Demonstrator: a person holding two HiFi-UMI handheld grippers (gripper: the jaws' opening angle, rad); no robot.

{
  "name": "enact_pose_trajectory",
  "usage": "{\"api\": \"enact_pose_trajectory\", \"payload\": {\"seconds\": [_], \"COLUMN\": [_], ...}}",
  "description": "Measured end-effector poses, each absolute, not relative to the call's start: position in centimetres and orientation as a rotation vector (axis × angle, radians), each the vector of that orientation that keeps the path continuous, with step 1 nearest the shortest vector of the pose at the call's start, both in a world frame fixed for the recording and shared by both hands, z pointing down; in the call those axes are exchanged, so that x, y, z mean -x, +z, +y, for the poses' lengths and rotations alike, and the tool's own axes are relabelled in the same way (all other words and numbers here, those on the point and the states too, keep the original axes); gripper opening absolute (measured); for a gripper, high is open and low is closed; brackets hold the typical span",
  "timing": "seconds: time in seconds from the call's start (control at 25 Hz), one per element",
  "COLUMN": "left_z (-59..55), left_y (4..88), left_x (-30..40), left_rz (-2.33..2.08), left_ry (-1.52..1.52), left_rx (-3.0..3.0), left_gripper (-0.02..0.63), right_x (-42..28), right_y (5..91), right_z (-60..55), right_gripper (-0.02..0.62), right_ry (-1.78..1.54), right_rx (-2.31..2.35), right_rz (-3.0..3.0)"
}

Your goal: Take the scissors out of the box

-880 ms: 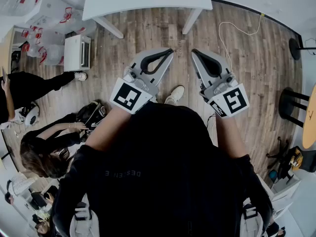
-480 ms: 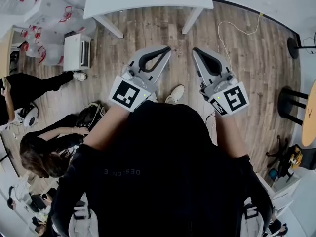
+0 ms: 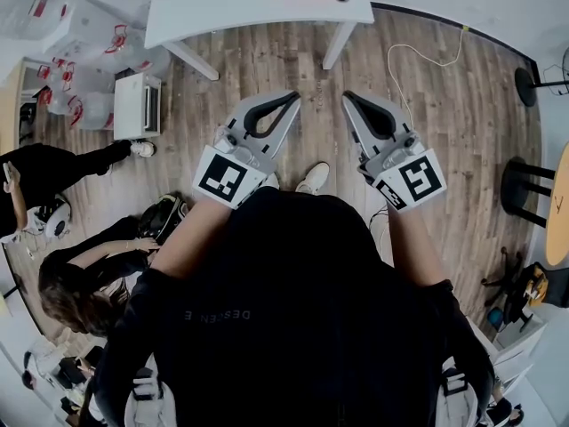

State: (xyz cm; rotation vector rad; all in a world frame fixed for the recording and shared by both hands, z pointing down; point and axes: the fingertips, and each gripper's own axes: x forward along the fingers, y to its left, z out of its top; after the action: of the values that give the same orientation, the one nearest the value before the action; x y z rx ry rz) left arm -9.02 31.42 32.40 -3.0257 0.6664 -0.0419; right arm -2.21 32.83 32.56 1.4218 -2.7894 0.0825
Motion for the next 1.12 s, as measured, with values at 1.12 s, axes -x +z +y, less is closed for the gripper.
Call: {"api": "enact_pose_trajectory", "payload": {"seconds": [1.12], "left_z": [17.6], "left_y": [34.0], "left_x": [2.3], "left_rz": [0.785], "left_ry": [-0.029], "left_rx": [2.995], "left_gripper": [0.02], "right_x": [-6.9], "right_y": [35.1], "right_z": [19.9], "right_gripper": [-0.006], "right_ry": [0.159], "right_rx": [-1.434], "right_rz": [-2.754]}}
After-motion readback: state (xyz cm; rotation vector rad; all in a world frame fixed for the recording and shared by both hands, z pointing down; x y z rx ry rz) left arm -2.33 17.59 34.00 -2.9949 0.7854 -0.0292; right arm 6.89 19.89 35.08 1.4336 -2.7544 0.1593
